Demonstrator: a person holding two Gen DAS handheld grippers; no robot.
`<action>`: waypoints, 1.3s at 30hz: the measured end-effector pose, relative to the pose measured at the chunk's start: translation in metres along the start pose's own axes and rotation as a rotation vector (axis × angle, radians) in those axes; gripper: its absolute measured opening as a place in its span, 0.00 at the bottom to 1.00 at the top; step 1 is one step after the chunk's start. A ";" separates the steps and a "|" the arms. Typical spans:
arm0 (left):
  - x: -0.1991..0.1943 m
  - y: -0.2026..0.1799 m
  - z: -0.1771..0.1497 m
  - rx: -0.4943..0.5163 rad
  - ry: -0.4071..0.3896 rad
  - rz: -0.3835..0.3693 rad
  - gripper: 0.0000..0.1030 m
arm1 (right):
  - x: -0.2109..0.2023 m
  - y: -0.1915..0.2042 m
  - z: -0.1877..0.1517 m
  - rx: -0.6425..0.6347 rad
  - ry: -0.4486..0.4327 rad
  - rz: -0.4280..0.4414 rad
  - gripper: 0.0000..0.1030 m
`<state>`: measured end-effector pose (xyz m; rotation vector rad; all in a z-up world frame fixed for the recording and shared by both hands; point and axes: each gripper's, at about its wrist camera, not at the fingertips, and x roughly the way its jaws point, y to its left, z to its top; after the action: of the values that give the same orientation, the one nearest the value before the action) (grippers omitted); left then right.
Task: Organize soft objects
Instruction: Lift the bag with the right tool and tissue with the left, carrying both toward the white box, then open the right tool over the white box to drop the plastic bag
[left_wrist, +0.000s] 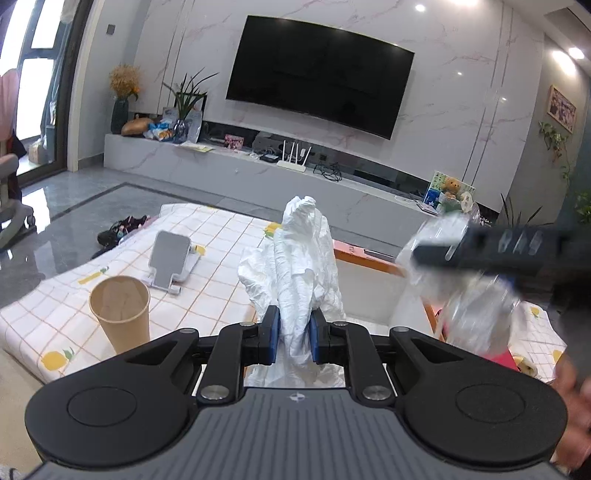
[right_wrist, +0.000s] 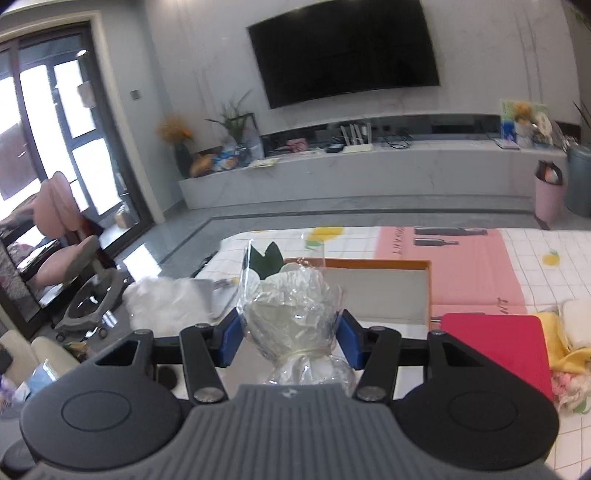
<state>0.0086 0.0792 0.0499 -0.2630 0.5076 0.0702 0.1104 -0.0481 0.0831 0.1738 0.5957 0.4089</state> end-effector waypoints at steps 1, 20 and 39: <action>0.000 0.000 0.000 -0.005 0.003 0.002 0.18 | -0.007 0.001 0.009 0.001 -0.033 0.010 0.52; -0.008 0.020 0.006 -0.090 0.005 0.039 0.18 | 0.012 0.031 0.029 0.030 -0.040 0.123 0.55; 0.004 0.030 0.004 -0.134 0.077 0.140 0.18 | 0.161 -0.006 -0.093 0.491 0.469 0.107 0.55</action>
<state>0.0096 0.1093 0.0445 -0.3625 0.5985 0.2318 0.1800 0.0187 -0.0763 0.5907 1.1496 0.4027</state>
